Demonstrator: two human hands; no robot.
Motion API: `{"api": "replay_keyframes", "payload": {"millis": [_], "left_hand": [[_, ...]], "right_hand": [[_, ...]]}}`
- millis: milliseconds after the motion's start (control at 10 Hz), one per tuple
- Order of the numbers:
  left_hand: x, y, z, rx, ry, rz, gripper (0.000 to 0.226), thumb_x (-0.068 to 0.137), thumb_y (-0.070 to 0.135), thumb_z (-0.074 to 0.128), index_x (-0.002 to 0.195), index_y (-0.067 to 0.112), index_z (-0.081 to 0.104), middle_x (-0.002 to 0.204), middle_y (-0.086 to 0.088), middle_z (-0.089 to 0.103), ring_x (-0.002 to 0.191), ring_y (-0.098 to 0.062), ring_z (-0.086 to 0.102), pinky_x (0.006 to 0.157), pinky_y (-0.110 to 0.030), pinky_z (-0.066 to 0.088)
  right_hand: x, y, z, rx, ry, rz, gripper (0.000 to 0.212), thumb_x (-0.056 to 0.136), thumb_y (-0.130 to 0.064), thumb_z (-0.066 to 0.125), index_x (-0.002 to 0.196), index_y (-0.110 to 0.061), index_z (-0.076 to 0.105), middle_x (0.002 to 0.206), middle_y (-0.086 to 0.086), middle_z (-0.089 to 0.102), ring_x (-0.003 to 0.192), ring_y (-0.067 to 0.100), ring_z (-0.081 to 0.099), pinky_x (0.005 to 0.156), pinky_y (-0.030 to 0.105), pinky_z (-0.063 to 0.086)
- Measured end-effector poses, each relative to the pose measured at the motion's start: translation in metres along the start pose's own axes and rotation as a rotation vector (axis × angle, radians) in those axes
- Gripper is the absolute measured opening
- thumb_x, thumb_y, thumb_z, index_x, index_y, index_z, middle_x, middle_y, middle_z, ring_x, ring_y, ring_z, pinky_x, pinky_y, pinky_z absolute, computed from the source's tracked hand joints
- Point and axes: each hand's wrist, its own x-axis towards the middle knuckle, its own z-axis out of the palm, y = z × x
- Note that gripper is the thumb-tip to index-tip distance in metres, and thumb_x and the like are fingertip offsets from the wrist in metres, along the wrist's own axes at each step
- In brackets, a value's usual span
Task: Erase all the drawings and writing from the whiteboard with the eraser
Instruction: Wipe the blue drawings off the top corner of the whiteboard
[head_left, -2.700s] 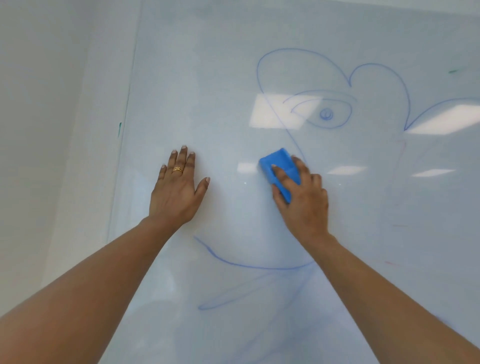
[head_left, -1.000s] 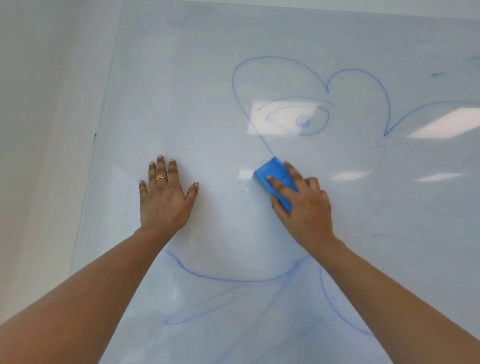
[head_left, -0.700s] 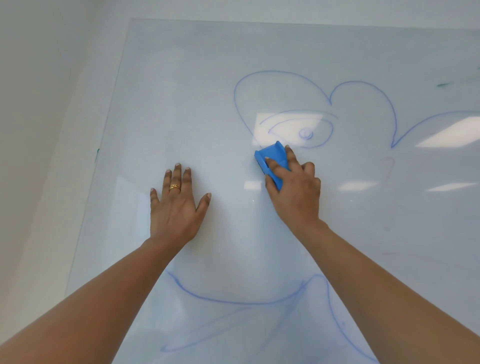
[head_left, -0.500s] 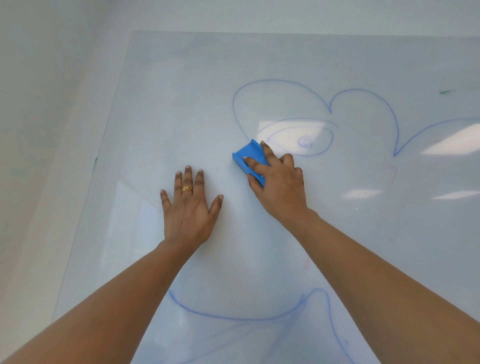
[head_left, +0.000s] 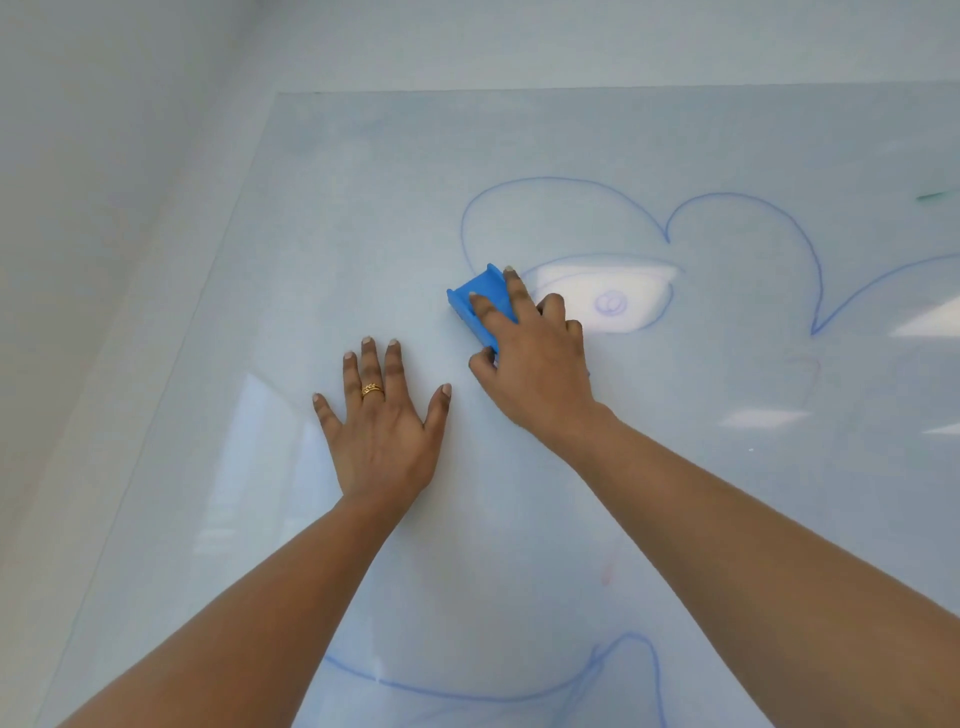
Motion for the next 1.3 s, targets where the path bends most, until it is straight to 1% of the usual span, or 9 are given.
{"api": "replay_keyframes", "payload": {"millis": [100,200,300,400,500,700,900,1100,1300], "left_hand": [[0.0,0.002,0.001,-0.013,0.018,-0.012,0.069,0.093,0.057,0.019,0.15,0.023,-0.001,0.158,0.002,-0.008,0.144,-0.014,-0.011,0.114,-0.049,-0.003],[0.001,0.006,0.001,-0.036,0.028,-0.027,0.067,0.095,0.054,0.021,0.15,0.022,0.001,0.158,0.001,-0.007,0.144,-0.015,-0.01,0.114,-0.049,-0.004],[0.004,0.007,0.001,-0.07,0.046,-0.016,0.066,0.096,0.051,0.024,0.15,0.019,0.004,0.158,0.0,-0.006,0.144,-0.014,-0.011,0.116,-0.045,-0.005],[0.01,0.006,0.001,-0.09,0.075,0.03,0.066,0.096,0.048,0.027,0.15,0.015,0.007,0.158,0.0,-0.005,0.144,-0.014,-0.011,0.116,-0.038,-0.004],[0.024,0.008,0.001,-0.103,0.091,0.064,0.066,0.097,0.047,0.028,0.15,0.014,0.008,0.158,-0.001,-0.004,0.144,-0.014,-0.01,0.116,-0.036,-0.004],[0.064,0.019,-0.001,-0.087,0.107,0.102,0.067,0.097,0.048,0.025,0.15,0.013,0.005,0.158,-0.003,-0.007,0.144,-0.016,-0.01,0.116,-0.036,-0.003],[0.086,0.026,0.002,-0.074,0.134,0.135,0.067,0.097,0.049,0.022,0.15,0.014,0.003,0.158,-0.001,-0.006,0.144,-0.015,-0.011,0.116,-0.037,-0.006],[0.085,0.024,0.004,-0.066,0.152,0.157,0.067,0.097,0.05,0.021,0.15,0.015,0.0,0.158,-0.001,-0.005,0.144,-0.014,-0.009,0.116,-0.037,-0.007],[0.085,0.024,0.004,-0.065,0.158,0.167,0.068,0.096,0.05,0.021,0.15,0.014,0.0,0.158,-0.001,-0.005,0.144,-0.014,-0.01,0.116,-0.037,-0.007]], "right_hand": [[-0.024,0.001,0.005,0.035,0.002,-0.083,0.053,0.088,-0.027,0.037,0.14,-0.026,0.037,0.155,0.007,0.015,0.11,0.031,0.038,0.085,0.038,0.036],[-0.04,0.004,0.01,0.069,0.063,-0.144,0.053,0.075,-0.025,0.041,0.124,-0.018,0.059,0.138,0.016,0.047,0.085,0.032,0.054,0.066,0.036,0.046],[-0.037,0.01,0.014,0.068,0.089,-0.184,0.05,0.075,-0.02,0.046,0.122,-0.011,0.06,0.133,0.019,0.051,0.079,0.032,0.057,0.06,0.035,0.05],[-0.019,0.007,0.011,0.069,0.062,-0.205,0.049,0.091,-0.015,0.046,0.138,-0.006,0.039,0.152,0.019,0.021,0.108,0.036,0.047,0.083,0.042,0.045],[0.005,0.0,0.008,0.05,0.025,-0.195,0.053,0.098,-0.02,0.036,0.147,-0.012,0.017,0.156,0.012,-0.003,0.124,0.031,0.031,0.1,0.038,0.031],[0.07,-0.013,0.009,0.032,0.097,-0.16,0.05,0.098,-0.022,0.037,0.146,-0.02,0.023,0.147,0.016,0.014,0.11,0.029,0.041,0.093,0.034,0.034],[0.128,-0.005,0.012,-0.037,0.189,-0.18,0.046,0.098,-0.02,0.039,0.143,-0.013,0.028,0.139,0.01,0.033,0.118,0.028,0.039,0.099,0.035,0.036],[0.153,0.027,-0.003,0.049,0.264,-0.004,0.042,0.095,-0.018,0.047,0.135,-0.006,0.036,0.13,0.014,0.046,0.117,0.032,0.042,0.096,0.037,0.036],[0.149,0.057,-0.006,-0.075,0.34,0.271,0.032,0.097,-0.013,0.043,0.127,-0.004,0.042,0.13,0.014,0.047,0.113,0.035,0.043,0.09,0.041,0.039]]}}
